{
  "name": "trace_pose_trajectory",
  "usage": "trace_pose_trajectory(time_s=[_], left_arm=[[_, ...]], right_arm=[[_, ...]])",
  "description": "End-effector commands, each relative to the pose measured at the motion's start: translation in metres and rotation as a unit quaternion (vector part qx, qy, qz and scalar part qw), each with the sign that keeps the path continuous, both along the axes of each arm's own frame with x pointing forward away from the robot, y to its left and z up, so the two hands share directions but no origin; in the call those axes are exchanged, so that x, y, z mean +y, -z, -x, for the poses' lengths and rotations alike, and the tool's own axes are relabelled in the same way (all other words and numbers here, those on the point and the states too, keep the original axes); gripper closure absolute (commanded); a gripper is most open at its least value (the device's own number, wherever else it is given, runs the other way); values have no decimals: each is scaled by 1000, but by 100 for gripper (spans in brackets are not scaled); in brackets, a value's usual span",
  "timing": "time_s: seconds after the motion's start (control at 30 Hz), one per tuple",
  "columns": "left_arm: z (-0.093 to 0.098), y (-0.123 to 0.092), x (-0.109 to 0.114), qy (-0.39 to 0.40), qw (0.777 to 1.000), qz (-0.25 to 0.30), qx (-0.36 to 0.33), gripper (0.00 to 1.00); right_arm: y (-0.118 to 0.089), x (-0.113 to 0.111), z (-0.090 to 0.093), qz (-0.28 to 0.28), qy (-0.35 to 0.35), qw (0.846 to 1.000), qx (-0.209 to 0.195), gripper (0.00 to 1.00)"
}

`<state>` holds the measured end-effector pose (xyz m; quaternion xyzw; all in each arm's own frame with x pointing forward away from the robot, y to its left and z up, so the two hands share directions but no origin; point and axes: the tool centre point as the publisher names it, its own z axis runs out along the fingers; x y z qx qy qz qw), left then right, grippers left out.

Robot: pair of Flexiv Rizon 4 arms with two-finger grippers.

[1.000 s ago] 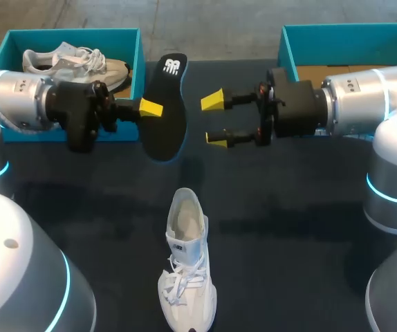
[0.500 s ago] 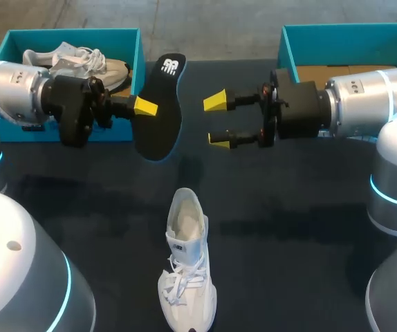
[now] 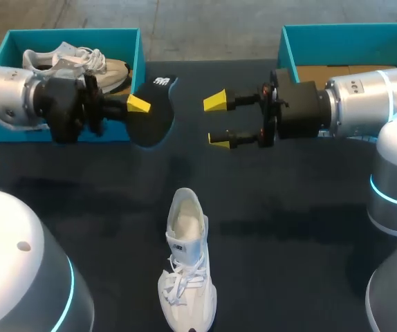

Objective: Take the shoe out of the shoebox, open the shoe tongue, remove and reinsert the insole, then place the shoe into the shoebox

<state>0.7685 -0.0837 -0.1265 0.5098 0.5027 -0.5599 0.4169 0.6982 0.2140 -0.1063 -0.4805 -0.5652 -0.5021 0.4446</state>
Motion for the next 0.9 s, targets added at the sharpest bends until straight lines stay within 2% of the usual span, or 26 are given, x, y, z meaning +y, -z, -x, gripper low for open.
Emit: trace_pose_trajectory(time_s=[0.03,0.23,0.43,0.63,0.77,0.9], left_arm=[[3,-8,7,6,996,-21,84,100],[3,-7,7,14,984,-40,171,100],[-2,0,5,8,963,-48,265,100],[2,6,-2,-5,946,-70,318,100],[0,4,-2,50,903,-41,425,100],[0,3,-3,35,888,-59,454,100]], right_arm=[[0,1,1,2,1,1000,1,0],[0,1,1,2,1,1000,1,0],[0,1,1,2,1,1000,1,0],[0,1,1,2,1,1000,1,0],[0,1,1,2,1,1000,1,0],[0,1,1,2,1,1000,1,0]])
